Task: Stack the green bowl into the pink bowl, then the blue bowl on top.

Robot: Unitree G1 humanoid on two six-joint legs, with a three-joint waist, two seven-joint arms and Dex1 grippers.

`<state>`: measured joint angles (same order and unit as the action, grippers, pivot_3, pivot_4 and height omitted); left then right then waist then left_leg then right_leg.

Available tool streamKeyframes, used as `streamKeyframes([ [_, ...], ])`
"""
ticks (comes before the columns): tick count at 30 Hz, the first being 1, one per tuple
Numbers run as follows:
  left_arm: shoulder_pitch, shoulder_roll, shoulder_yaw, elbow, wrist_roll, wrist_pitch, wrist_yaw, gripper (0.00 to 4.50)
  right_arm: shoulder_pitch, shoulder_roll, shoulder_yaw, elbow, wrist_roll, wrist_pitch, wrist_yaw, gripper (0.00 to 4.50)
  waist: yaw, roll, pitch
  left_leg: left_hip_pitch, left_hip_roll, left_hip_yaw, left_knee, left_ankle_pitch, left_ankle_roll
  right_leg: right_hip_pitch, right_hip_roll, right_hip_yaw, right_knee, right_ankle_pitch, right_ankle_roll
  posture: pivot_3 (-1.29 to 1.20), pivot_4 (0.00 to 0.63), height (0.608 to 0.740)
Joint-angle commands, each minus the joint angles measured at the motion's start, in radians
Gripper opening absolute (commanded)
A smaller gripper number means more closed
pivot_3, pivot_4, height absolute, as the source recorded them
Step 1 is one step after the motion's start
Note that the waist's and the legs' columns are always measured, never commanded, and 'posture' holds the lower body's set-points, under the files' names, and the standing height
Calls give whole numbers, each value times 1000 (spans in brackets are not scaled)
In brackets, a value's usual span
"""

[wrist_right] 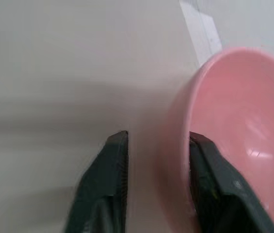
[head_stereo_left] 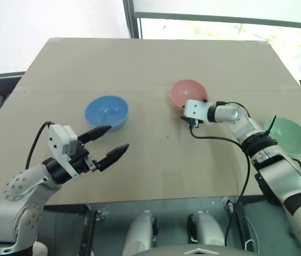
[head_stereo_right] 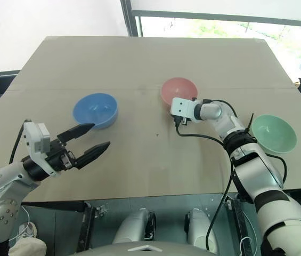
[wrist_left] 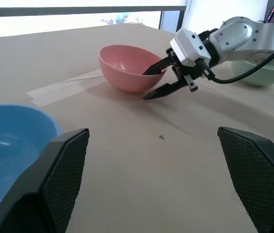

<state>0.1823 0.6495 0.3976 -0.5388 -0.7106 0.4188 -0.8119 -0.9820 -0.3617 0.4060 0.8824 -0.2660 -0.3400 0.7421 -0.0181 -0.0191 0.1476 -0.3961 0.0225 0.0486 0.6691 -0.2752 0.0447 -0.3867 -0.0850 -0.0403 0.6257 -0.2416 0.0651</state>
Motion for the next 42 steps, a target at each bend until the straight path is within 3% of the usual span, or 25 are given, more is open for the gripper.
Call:
streamKeyframes([
  [1, -9, 0, 5, -31, -1, -4, 30, 4500, 11, -25, -54, -175, 58, 38, 69, 285, 1, 0, 0, 0, 0, 0, 0, 0, 0, 0, 0, 0, 0, 0, 0, 0, 150, 740],
  [4, -38, 8, -9, -1, 6, -7, 30, 4500, 114, -76, -86, -463, 120, 161, 149, 285, 5, 0, 0, -1, 0, -1, 0, 0, 0, 0, 0, 0, 0, 0, 0, 0, 150, 740],
  [8, -106, 14, -33, 53, 20, -6, 35, 4500, 356, -188, -107, -960, 187, 457, 247, 285, 21, 0, 0, -4, 0, -4, -1, -1, 1, 0, -1, -2, 0, 0, 0, 0, 150, 740],
  [11, -140, 12, -57, 86, 40, -24, 19, 4500, 485, -219, -88, -1177, 226, 657, 267, 285, 26, 1, 0, -4, 0, -2, -1, -1, 2, 0, -2, -2, -1, 0, 0, 0, 150, 740],
  [14, -167, 12, -76, 103, 40, -20, 7, 4500, 528, -204, -62, -1208, 213, 732, 244, 285, 12, 0, 0, -1, 0, 0, 1, -1, 2, 1, -1, 0, -1, 0, 0, 0, 150, 740],
  [19, -203, 33, -102, 121, 11, -12, -73, 4500, 534, -123, -126, -1204, 168, 758, 63, 2007, 7, -1, -1, 4, 0, -1, 1, -1, 2, 5, 0, 0, 1, 0, 0, 0, 150, 740],
  [25, -247, 49, -152, 164, -34, -31, -248, 4500, 679, -149, -389, -1511, 311, 1031, 26, 2007, 36, 0, 0, -2, -1, -2, 0, -2, 4, 2, -1, -2, 0, 0, 0, 0, 150, 740],
  [28, -297, 43, -181, 200, -44, -38, -313, 4500, 795, -155, -584, -1650, 383, 1175, 1, 2007, 35, 0, 0, -3, -1, -2, 0, -3, 4, 2, -1, -3, -2, 0, 0, 0, 150, 740],
  [30, -337, 32, -215, 230, -36, -45, -349, 4500, 914, -187, -689, -1673, 325, 1193, -48, 2007, 40, 0, -1, -3, -1, -1, 1, -3, 4, 3, -1, -2, -2, 0, 0, 0, 150, 740],
  [33, -378, 19, -245, 269, -23, -53, -383, 4500, 1006, -205, -728, -1637, 228, 1178, -169, 2007, 32, 0, -1, 0, -2, -1, 2, -3, 4, 5, -1, -2, -3, 0, 0, 0, 150, 740],
  [38, -421, 17, -269, 315, -5, -62, -415, 4500, 1063, -212, -671, -1498, 102, 1094, -324, 2007, 21, -1, -2, 5, -2, 1, 1, -2, 3, 5, 2, 2, 0, 0, 0, 0, 150, 740],
  [42, -429, 23, -261, 328, -3, -60, -426, 4500, 1063, -173, -639, -1441, 124, 1077, -345, 2007, 19, -1, -2, 4, -1, 1, 1, -2, 3, 5, 2, 3, 0, 0, 0, 0, 150, 740],
])
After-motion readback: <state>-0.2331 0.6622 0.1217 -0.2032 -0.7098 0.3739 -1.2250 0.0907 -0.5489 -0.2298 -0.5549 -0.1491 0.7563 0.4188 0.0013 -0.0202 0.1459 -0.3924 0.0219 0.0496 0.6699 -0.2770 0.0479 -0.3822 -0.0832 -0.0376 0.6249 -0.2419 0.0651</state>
